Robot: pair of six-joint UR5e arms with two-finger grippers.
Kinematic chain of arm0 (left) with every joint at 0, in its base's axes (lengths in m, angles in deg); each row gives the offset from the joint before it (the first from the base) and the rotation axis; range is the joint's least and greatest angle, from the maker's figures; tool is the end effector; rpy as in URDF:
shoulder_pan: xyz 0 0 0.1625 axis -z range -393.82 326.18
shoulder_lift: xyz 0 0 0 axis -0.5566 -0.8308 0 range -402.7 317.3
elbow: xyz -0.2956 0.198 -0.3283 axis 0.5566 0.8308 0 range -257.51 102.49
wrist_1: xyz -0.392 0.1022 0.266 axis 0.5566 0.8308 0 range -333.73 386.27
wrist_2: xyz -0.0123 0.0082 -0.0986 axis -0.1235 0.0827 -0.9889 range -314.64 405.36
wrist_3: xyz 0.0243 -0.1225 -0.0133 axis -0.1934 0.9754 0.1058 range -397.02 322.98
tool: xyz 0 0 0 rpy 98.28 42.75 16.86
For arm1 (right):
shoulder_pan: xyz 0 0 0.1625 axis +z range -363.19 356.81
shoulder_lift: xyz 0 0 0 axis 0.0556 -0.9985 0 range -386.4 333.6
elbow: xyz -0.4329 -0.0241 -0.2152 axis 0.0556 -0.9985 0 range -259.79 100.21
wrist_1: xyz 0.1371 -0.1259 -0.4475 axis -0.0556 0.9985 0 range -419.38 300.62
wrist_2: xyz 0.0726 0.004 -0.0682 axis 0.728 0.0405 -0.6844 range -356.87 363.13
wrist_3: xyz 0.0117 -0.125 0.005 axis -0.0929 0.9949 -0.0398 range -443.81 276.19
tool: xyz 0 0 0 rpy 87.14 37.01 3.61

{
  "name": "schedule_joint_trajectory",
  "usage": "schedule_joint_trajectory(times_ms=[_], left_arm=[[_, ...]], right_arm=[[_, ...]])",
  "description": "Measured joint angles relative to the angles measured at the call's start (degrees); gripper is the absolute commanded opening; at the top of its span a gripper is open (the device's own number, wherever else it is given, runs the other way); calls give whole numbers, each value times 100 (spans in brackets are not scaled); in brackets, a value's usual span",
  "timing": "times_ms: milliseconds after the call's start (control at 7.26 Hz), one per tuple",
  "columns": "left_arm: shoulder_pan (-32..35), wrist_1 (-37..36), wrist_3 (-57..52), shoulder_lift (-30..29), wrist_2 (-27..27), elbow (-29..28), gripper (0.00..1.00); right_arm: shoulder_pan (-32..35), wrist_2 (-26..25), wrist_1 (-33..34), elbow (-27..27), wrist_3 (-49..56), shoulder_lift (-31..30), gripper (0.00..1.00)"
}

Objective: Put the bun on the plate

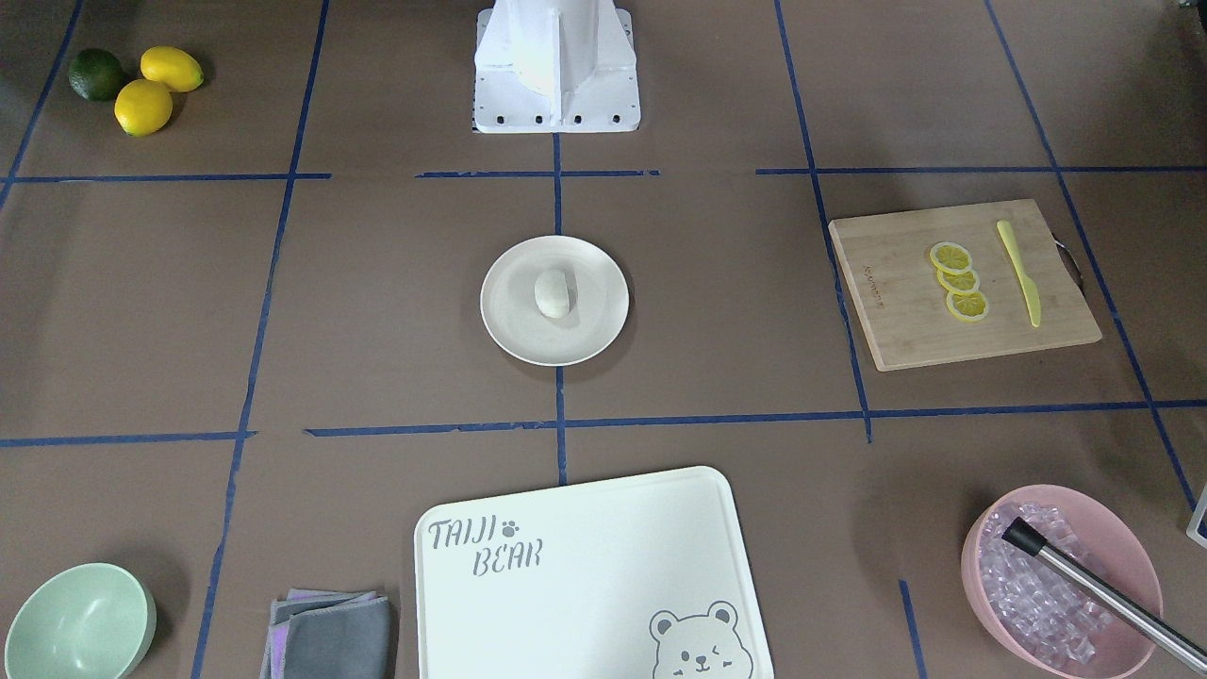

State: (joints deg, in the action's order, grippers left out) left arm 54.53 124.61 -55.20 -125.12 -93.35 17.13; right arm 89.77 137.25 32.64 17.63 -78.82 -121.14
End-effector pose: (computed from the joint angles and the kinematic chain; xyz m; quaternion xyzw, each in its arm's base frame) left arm -0.0243 -0.5095 0.7394 0.1017 0.4014 0.1758 0.8931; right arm 0.0730 -0.5231 0.7122 0.0314 -0.3743 -0.0186 0.9266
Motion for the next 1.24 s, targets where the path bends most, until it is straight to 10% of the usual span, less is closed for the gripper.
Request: schedule_joint_trajectory(times_ms=[1239], left_arm=[[72,-2640,-2,-862,457,303,100]], right_arm=[[-14,53,34,-3,177,-165,100]])
